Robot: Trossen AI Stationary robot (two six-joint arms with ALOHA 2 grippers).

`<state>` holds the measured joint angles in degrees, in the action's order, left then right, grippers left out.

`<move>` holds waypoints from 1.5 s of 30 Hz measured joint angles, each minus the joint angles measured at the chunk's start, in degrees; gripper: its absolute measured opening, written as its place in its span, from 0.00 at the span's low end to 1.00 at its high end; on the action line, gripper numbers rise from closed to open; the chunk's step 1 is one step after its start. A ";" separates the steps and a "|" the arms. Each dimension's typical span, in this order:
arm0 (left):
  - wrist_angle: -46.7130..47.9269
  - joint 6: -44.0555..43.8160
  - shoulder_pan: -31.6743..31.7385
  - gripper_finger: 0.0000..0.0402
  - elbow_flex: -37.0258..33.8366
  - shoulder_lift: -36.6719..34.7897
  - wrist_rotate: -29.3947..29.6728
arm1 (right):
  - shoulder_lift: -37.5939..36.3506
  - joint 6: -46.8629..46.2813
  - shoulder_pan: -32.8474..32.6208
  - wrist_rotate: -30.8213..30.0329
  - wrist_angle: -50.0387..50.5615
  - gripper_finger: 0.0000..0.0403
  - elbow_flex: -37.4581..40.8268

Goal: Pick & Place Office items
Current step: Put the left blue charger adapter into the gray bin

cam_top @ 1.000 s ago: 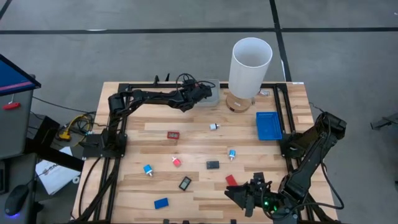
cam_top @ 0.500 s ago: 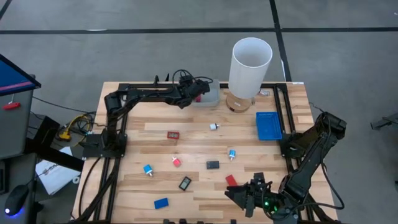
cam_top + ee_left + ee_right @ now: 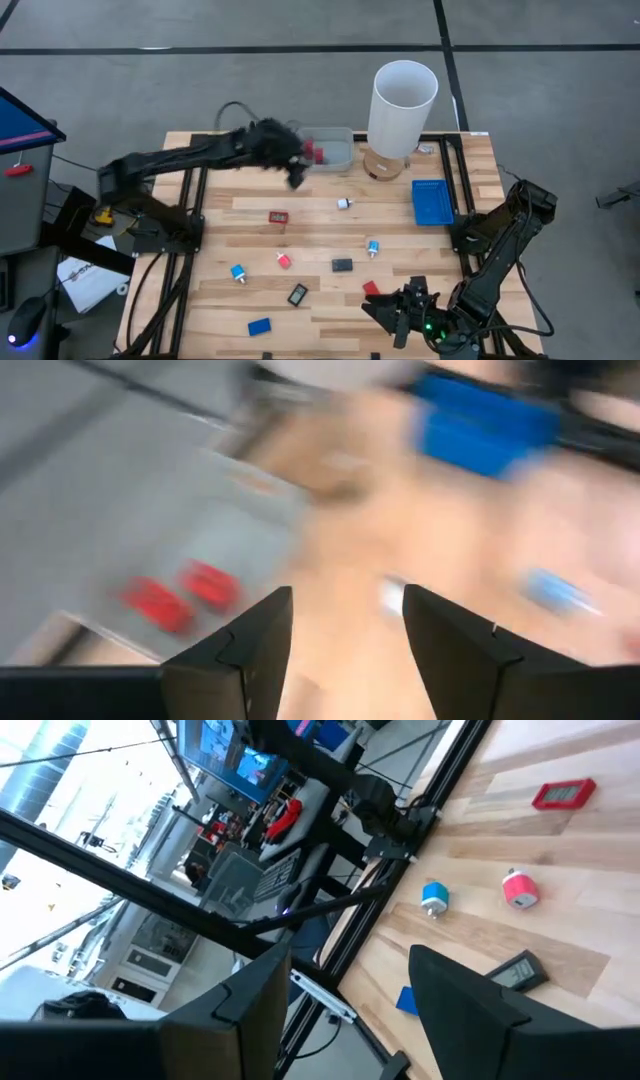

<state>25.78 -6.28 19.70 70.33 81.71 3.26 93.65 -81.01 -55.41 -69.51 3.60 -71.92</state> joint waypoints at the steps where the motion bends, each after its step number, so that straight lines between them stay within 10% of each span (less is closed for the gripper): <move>1: 2.97 0.00 -0.17 0.46 -1.64 -3.27 -3.36 | 0.00 0.42 0.08 0.00 0.00 0.49 0.00; 10: 30.54 -3.58 -9.11 0.51 -15.64 -25.37 -10.70 | 0.00 8.23 0.80 -1.25 -6.21 0.49 0.00; 19: 33.83 -27.01 -33.09 0.49 -22.20 -35.72 -13.26 | 0.00 16.69 1.13 -1.29 -13.56 0.49 0.00; 30: 23.53 -5.48 -62.94 0.56 -22.37 -21.06 2.04 | 0.00 17.11 1.12 -1.08 -13.53 0.49 0.00; 45: 18.51 10.38 -63.95 0.67 -24.10 -1.77 8.36 | 0.00 17.17 0.58 -1.03 -13.93 0.49 0.00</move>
<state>44.29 4.09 -44.25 46.23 79.93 11.63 93.65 -63.84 -54.83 -70.54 -10.33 -71.92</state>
